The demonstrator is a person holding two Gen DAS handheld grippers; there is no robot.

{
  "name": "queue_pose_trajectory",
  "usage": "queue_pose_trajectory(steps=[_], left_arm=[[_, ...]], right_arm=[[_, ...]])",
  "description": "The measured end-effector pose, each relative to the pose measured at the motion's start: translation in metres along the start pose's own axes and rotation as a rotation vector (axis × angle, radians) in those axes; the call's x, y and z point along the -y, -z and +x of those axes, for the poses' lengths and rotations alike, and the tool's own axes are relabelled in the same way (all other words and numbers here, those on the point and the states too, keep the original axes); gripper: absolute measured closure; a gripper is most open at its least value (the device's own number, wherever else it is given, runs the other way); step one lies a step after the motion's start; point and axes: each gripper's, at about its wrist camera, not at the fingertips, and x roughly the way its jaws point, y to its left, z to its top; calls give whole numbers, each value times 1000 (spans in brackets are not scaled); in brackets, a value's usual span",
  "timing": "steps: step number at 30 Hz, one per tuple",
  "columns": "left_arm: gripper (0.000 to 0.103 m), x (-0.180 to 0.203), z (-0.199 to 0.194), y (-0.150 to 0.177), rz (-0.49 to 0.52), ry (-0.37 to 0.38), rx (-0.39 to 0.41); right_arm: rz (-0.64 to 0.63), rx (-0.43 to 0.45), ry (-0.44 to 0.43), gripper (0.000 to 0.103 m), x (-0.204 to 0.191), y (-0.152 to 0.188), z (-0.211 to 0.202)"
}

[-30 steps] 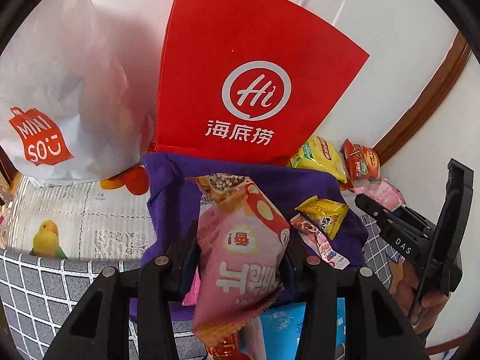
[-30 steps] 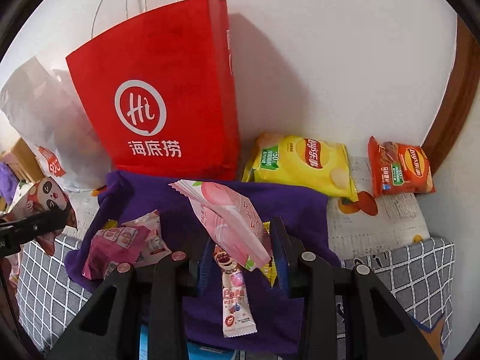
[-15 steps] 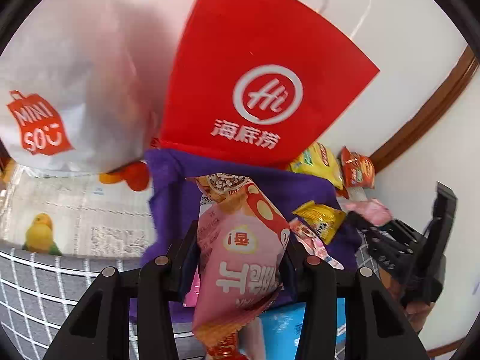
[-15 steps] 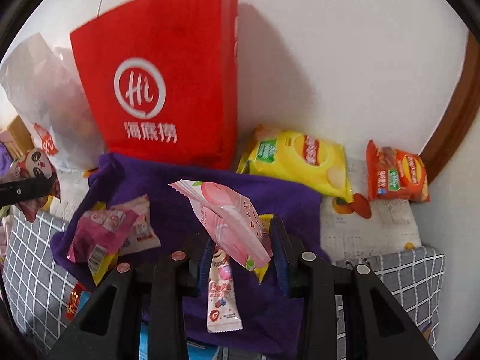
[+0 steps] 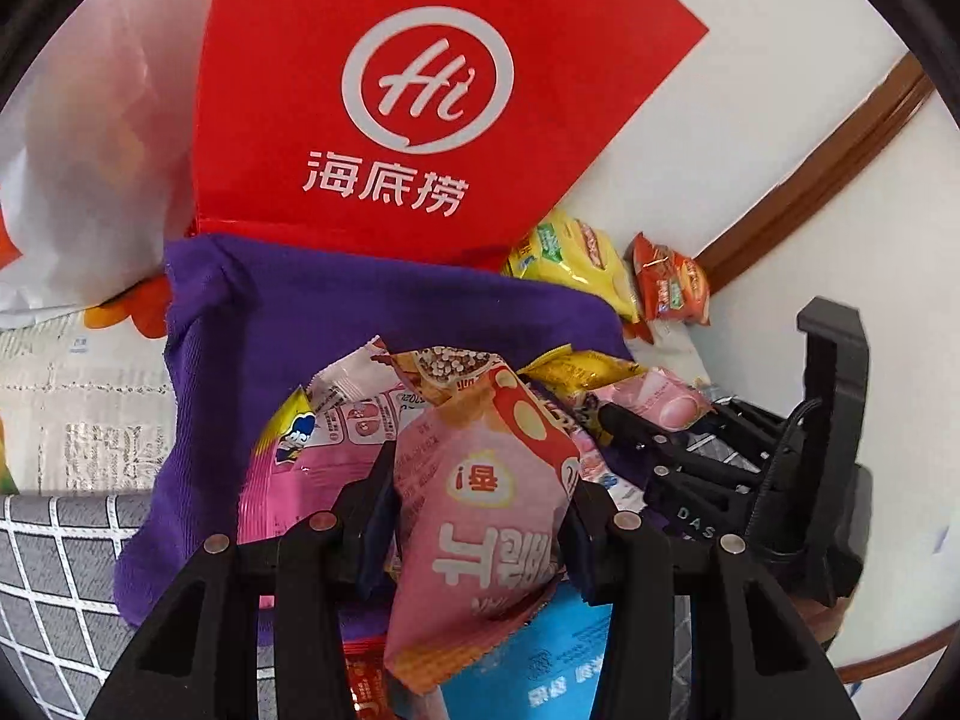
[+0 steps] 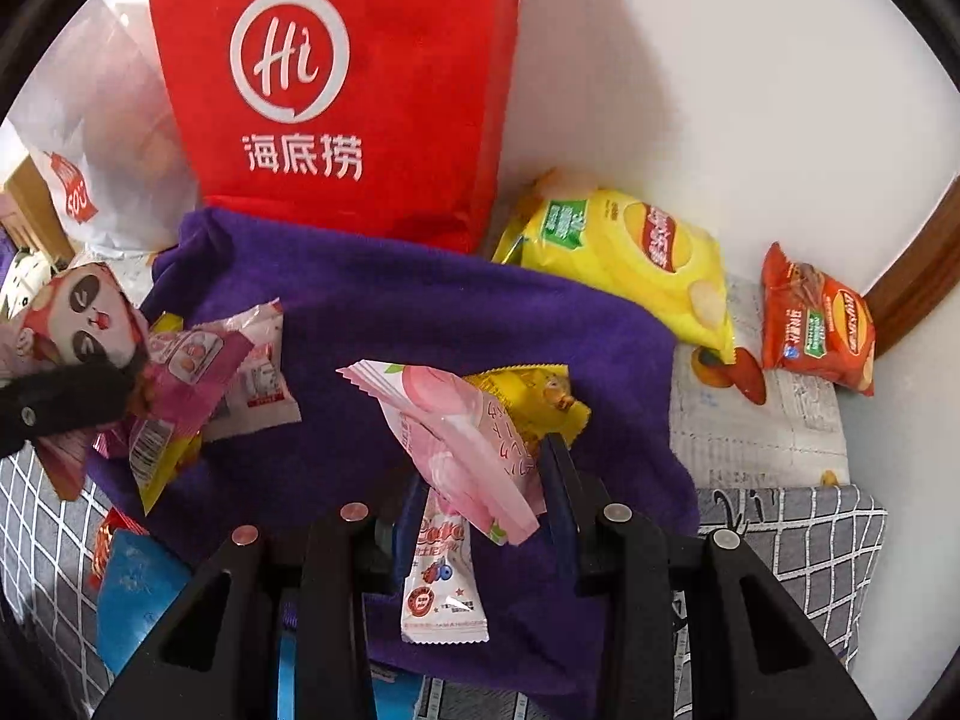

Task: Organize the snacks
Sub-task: 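Open the right tool over the towel while the left tool releases its bag, then withdraw both open tools from the towel toward the pile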

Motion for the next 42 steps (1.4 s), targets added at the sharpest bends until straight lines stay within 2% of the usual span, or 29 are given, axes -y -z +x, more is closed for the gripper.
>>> queue_pose_trajectory(steps=[4, 5, 12, 18, 23, 29, 34, 42], left_arm=[[59, -2, 3, 0, 1, -20, -1], [59, -3, 4, 0, -4, -18, -3], [57, -5, 5, 1, -14, -18, -9], [46, 0, 3, 0, 4, -22, -15], [33, 3, -15, -1, -2, 0, 30], [33, 8, -35, -2, 8, 24, 62], [33, 13, -50, -3, 30, 11, 90], [33, 25, -73, 1, 59, 9, 115]], right_arm=[[-4, 10, 28, 63, 1, -1, -1], [-2, 10, 27, 59, 1, -1, -1], [16, 40, 5, 47, 4, -4, -15], [55, 135, 6, 40, 9, -9, -44], [94, 191, -12, 36, 14, -11, -64], [160, 229, -34, 35, 20, -11, -81], [203, 233, -54, 35, 20, 1, -94], [156, 268, 22, 35, 0, 35, -126]])
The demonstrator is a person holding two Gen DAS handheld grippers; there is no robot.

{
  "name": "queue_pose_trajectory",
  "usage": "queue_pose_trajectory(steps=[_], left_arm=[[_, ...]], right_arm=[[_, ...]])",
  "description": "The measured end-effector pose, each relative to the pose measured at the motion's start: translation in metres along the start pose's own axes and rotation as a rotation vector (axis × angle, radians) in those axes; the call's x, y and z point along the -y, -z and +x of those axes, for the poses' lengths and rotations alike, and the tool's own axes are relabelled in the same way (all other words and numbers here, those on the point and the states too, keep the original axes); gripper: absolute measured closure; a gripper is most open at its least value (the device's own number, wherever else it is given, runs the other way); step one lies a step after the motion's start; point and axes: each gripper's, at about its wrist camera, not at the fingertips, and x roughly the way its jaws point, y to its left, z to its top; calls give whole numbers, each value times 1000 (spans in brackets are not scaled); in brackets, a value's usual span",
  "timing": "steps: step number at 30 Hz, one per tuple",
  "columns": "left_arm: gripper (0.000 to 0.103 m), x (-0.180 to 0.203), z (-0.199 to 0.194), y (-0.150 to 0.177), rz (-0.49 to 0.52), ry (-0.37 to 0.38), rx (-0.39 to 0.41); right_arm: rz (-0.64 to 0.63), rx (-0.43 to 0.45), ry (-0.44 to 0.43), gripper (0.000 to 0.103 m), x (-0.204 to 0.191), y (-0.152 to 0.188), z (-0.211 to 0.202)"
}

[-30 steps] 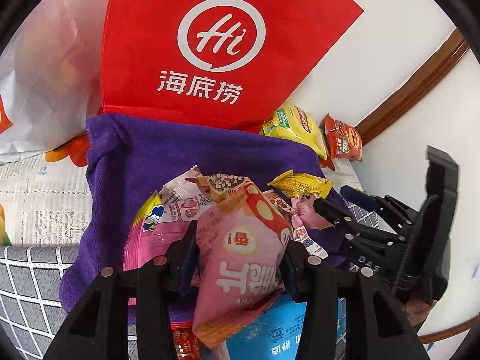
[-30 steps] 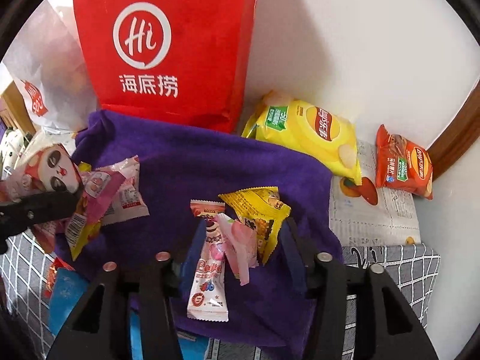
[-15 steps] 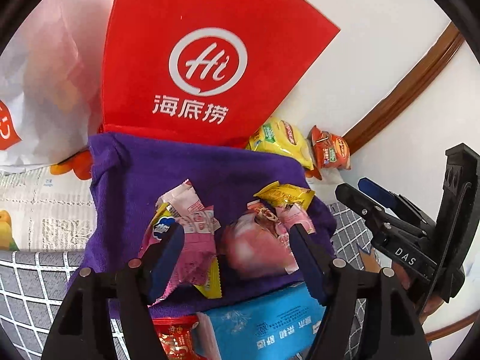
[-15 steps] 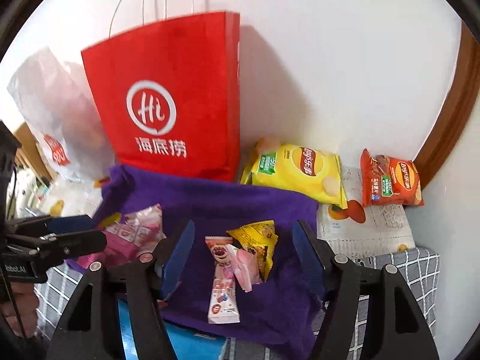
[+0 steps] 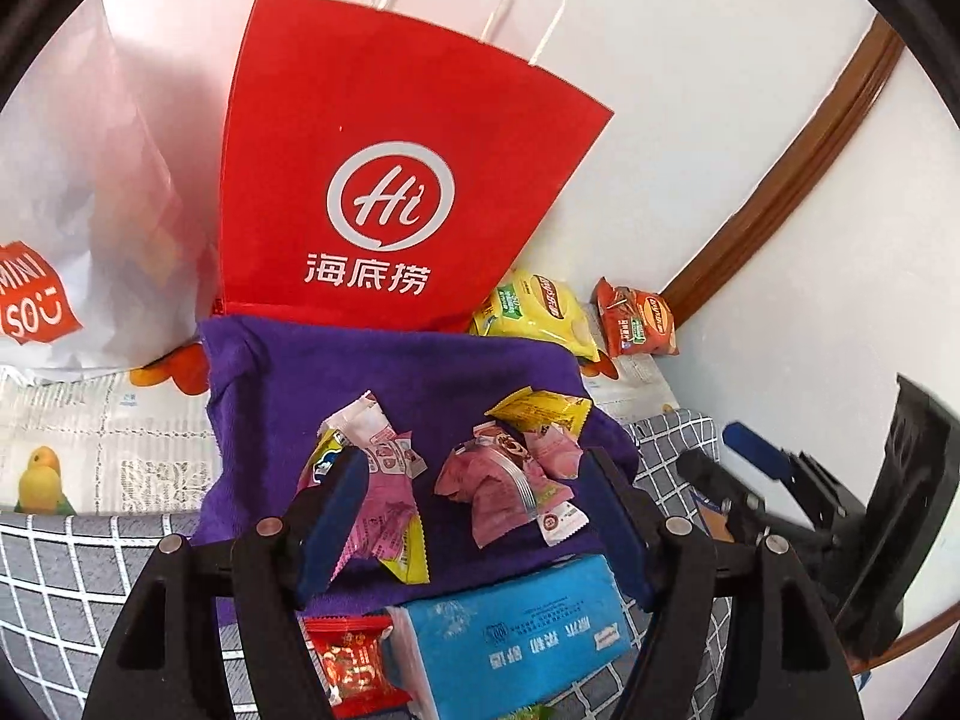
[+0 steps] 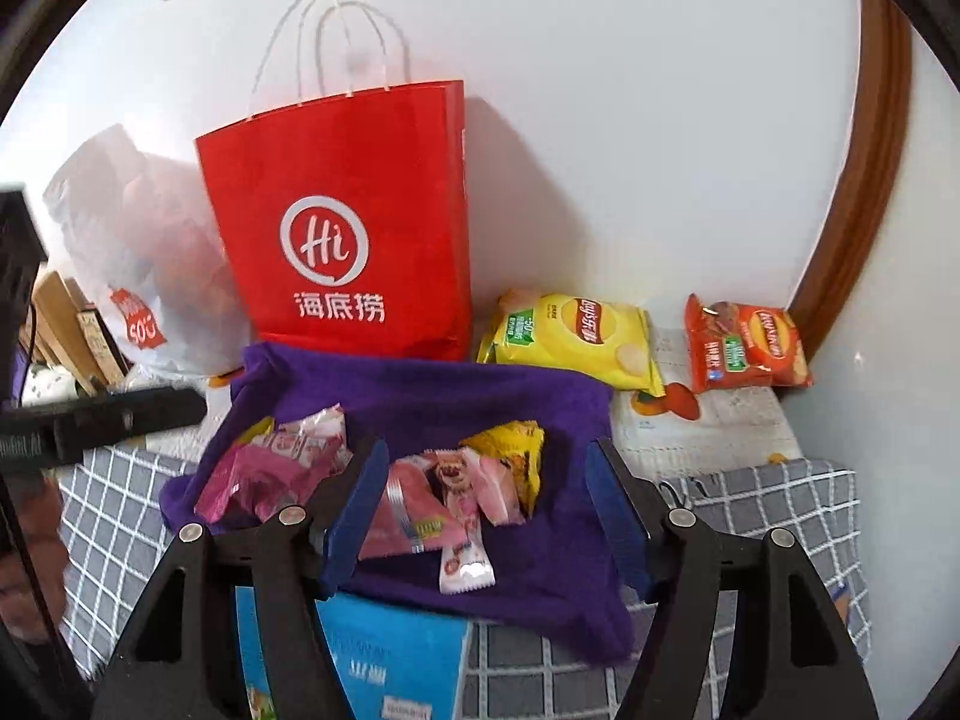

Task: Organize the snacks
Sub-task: 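Withdraw both open tools from the towel toward the pile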

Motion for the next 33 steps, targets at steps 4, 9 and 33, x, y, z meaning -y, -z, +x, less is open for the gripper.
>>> queue_pose_trajectory(steps=[4, 9, 33], left_arm=[[33, 7, -9, 2, 27, 5, -18], [33, 13, -27, 4, 39, 36, 5], [33, 38, -67, 22, 86, 2, 47]], right_arm=[[-12, 11, 34, 35, -4, 14, -14], [12, -5, 42, 35, -2, 34, -30], [24, -28, -28, 36, -16, 90, -77]])
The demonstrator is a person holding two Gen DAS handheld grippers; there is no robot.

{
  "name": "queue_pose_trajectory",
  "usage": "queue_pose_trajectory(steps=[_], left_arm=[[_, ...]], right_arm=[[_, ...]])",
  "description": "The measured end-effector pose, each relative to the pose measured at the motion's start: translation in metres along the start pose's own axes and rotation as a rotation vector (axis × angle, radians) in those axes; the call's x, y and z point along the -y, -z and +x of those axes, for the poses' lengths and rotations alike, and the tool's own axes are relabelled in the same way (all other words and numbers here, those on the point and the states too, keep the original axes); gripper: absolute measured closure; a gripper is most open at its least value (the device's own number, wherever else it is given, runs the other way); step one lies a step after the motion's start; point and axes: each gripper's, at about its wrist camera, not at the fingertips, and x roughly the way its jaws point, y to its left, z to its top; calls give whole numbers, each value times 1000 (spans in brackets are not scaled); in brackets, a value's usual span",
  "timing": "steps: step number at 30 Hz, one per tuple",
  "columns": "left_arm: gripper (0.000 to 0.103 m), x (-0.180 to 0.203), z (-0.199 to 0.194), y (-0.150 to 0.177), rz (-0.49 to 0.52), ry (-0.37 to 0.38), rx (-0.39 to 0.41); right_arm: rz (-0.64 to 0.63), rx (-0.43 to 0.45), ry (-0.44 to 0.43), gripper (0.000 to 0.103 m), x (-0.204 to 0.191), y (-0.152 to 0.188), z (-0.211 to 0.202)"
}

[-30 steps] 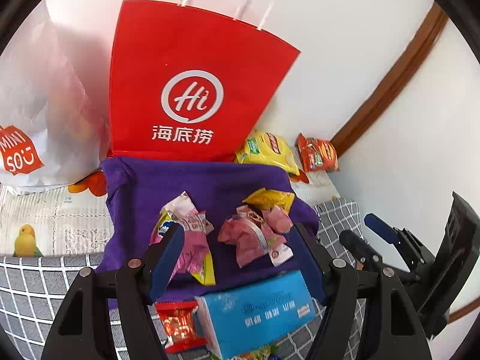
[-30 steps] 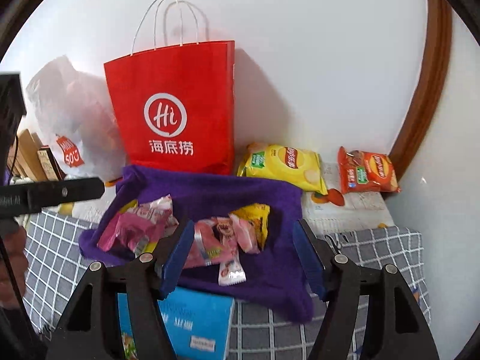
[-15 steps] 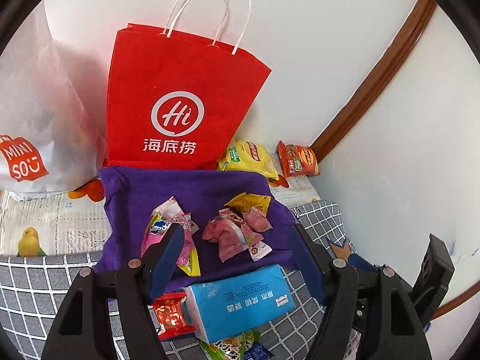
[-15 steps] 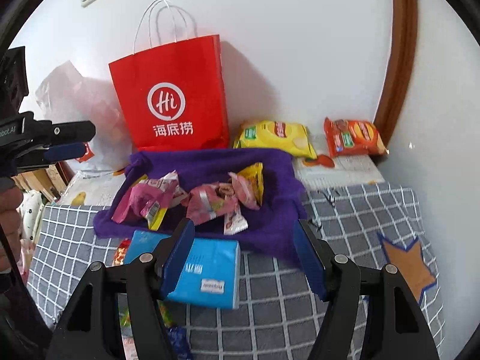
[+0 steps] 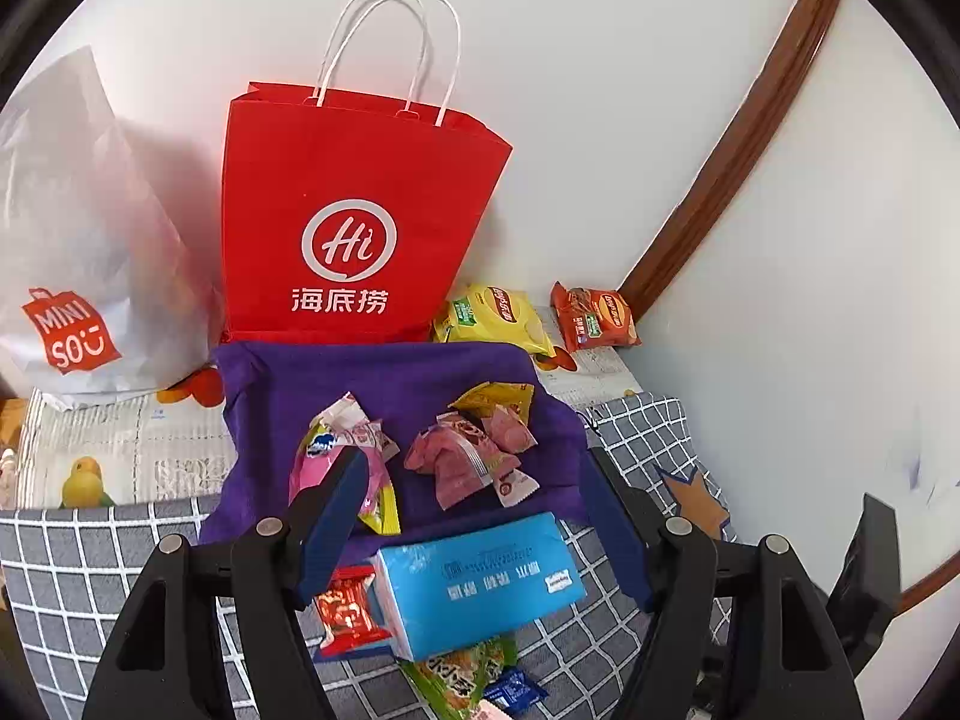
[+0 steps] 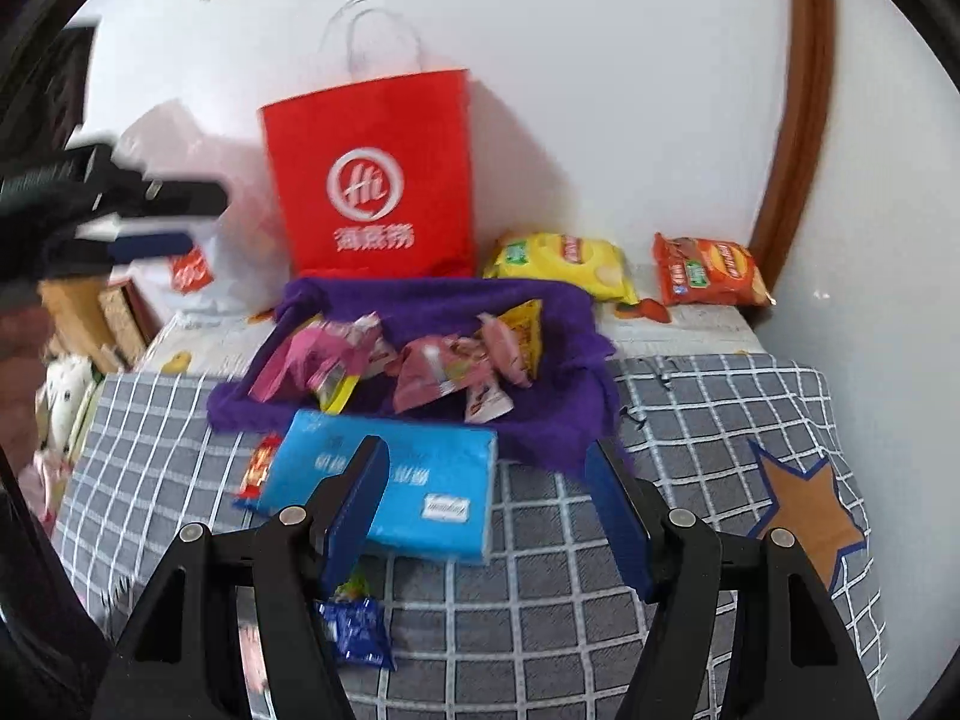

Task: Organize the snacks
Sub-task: 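Withdraw both open tools from the towel toward the pile, then grasp the green snack bag with the right tool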

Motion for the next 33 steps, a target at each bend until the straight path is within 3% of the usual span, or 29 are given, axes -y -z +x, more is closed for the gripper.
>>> queue_pose_trajectory(steps=[5, 16, 27, 33], left_arm=[[33, -11, -4, 21, -9, -64, -42], [33, -70, -13, 78, -151, -149, -112], [33, -101, -9, 118, -212, -170, -163], [33, -103, 2, 119, -223, -152, -167]], right_arm=[[-31, -16, -40, 36, -17, 22, 4], [-41, -135, -204, 36, -53, 59, 45], [121, -234, -259, 35, -61, 66, 99], [77, -281, -246, 35, -78, 70, 117]])
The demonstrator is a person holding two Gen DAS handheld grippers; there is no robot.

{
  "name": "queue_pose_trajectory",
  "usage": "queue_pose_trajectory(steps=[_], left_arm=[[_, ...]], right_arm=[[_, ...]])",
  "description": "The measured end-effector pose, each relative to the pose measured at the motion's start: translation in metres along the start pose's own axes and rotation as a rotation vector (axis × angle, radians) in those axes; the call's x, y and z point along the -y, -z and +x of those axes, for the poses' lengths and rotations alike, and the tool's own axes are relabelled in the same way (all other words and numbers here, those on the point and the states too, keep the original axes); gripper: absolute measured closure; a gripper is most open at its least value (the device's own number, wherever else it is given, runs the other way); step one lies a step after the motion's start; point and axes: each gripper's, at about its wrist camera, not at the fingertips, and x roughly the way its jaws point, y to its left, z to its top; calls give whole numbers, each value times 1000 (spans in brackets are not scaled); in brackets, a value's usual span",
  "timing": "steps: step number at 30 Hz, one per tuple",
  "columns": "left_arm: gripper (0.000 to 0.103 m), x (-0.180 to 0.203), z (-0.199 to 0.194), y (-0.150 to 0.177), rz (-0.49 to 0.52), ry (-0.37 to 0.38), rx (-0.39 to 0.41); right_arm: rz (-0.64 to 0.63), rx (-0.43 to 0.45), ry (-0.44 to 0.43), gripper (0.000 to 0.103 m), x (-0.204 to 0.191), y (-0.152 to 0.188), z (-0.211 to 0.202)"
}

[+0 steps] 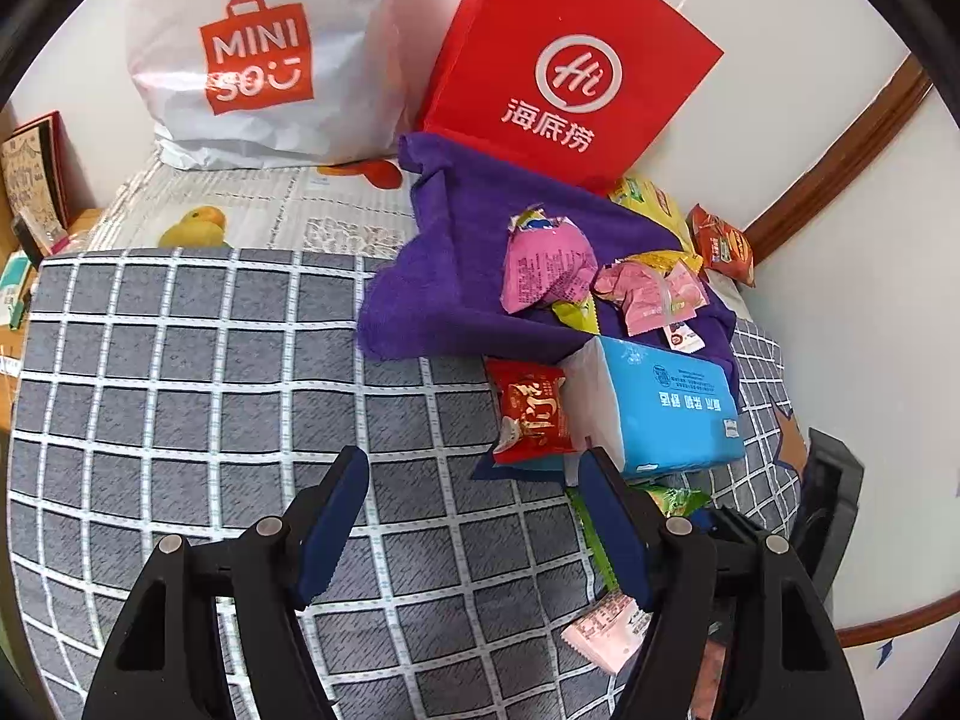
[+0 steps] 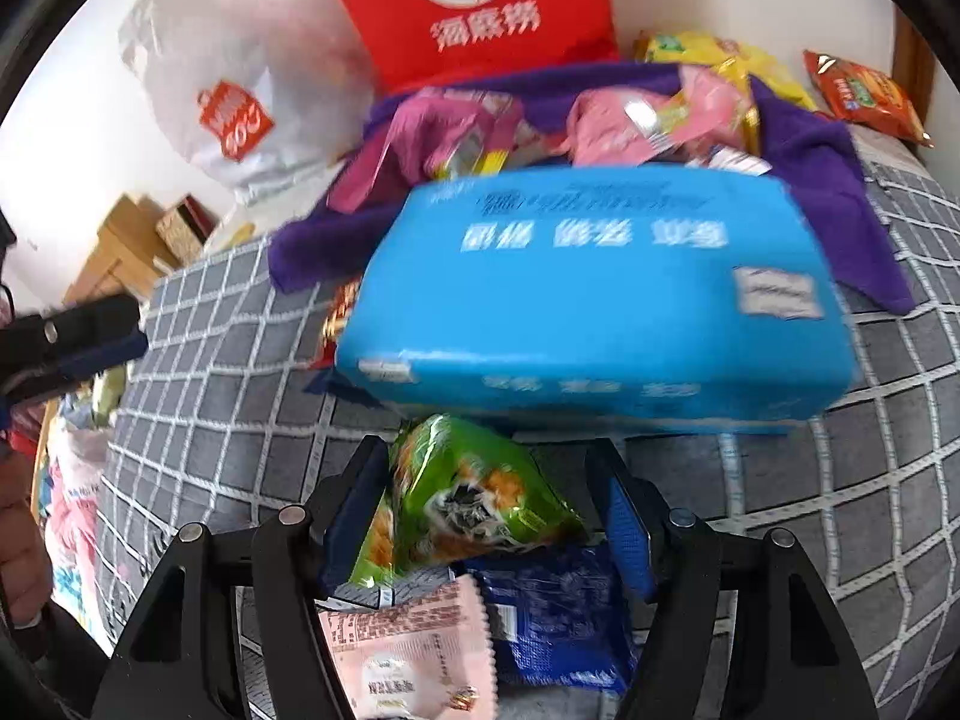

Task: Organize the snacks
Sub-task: 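Grasp the green snack bag with the right tool, then grasp the red packet with the left tool while the right tool holds the green bag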

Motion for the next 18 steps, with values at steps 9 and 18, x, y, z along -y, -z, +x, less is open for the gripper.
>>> queue_pose_trajectory(steps=[9, 18], left_arm=[[33, 19, 47, -6, 28, -50, -50], [33, 28, 82, -12, 35, -43, -74]], right_arm=[[-97, 78, -19, 44, -9, 5, -31], [-139, 204, 26, 44, 15, 9, -84]])
